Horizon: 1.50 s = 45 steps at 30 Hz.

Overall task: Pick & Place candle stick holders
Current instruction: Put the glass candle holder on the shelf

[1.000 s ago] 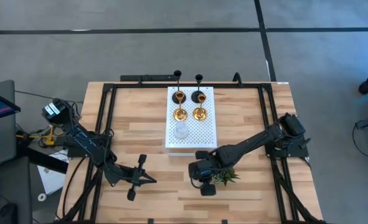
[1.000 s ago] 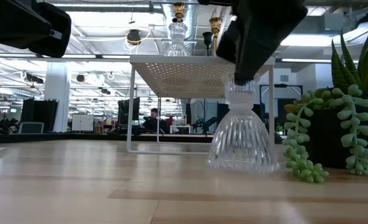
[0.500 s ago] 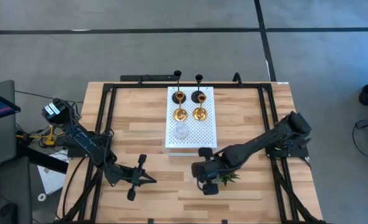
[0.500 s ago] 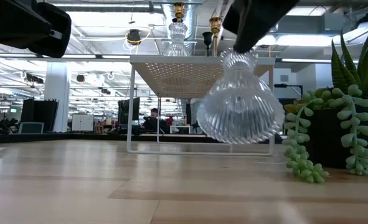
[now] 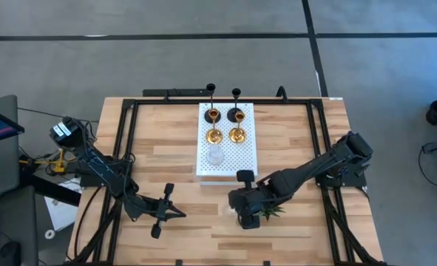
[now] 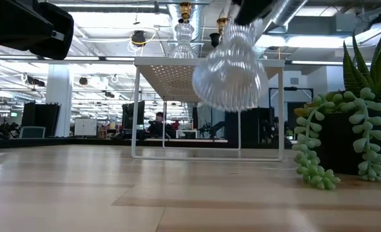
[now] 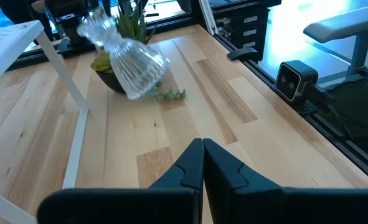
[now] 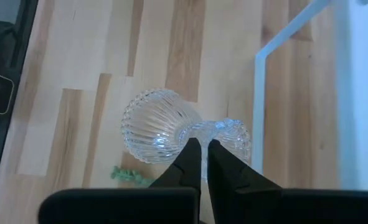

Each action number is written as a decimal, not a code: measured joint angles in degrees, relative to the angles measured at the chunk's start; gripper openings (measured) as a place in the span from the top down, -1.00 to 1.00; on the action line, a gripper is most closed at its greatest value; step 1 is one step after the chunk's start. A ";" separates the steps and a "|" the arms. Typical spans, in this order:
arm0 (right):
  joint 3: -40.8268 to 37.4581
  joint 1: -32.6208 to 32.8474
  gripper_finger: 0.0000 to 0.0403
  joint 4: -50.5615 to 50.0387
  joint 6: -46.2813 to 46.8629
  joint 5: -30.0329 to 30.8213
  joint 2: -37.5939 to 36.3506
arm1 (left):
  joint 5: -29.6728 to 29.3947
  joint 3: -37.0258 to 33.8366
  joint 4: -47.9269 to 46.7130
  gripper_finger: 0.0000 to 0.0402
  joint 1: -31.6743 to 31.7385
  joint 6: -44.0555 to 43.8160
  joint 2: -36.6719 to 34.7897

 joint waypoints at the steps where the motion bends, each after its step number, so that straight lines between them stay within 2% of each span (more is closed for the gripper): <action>1: 0.85 0.03 0.99 -1.05 -0.38 0.19 -0.04 | 0.01 0.00 0.00 0.97 -0.02 -0.01 0.00; 13: 12.95 -0.75 1.00 -14.35 -2.97 3.89 -0.29 | -0.01 0.00 0.00 0.97 -0.01 -1.08 0.00; 22: 19.88 -2.39 1.00 -21.50 -7.19 11.27 -0.26 | -0.01 0.00 -0.02 0.97 -0.02 -1.08 0.00; 34: 20.35 -8.95 1.00 -28.06 -12.04 18.19 0.35 | 0.01 0.00 -0.02 0.97 -0.02 -1.08 0.00; 45: 20.37 -12.55 1.00 -29.04 -14.34 18.35 0.44 | 0.01 0.00 -0.02 0.97 -0.02 -1.34 0.00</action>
